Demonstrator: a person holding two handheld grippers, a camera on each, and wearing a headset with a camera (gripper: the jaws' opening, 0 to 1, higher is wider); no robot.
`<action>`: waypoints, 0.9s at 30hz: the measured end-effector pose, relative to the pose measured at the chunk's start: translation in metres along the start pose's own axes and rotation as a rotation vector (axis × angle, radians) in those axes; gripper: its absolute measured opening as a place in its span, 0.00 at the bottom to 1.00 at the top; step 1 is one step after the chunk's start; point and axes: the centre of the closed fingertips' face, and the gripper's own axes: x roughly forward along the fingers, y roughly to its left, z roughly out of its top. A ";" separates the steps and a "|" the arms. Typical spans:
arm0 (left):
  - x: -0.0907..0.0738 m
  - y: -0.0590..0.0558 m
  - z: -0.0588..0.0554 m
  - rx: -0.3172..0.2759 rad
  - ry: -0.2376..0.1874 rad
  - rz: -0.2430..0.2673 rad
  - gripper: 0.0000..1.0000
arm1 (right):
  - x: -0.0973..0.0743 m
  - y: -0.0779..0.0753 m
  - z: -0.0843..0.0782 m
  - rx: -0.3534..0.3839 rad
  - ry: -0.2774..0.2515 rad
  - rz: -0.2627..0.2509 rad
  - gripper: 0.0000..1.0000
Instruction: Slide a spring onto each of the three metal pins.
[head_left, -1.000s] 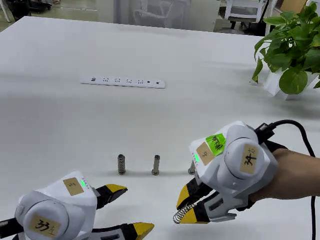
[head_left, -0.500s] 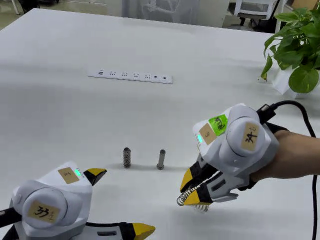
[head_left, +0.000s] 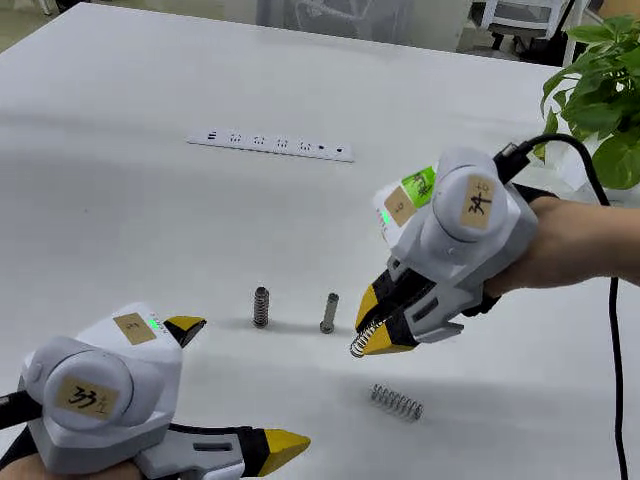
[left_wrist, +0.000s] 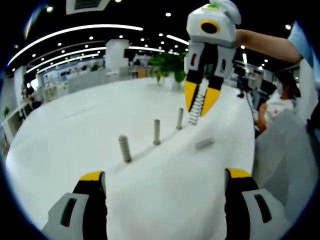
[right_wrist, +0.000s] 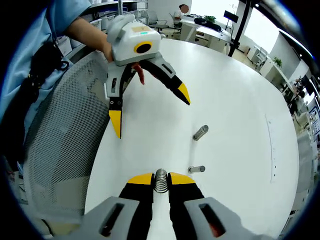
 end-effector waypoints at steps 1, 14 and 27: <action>0.000 0.000 -0.001 -0.002 0.001 -0.001 1.00 | 0.000 -0.003 0.000 0.000 0.008 -0.001 0.12; -0.003 0.008 -0.003 -0.008 0.013 -0.005 1.00 | -0.007 -0.044 -0.005 -0.077 0.135 -0.007 0.12; -0.002 0.013 -0.002 -0.004 0.025 -0.004 1.00 | 0.002 -0.061 -0.002 -0.128 0.199 0.032 0.12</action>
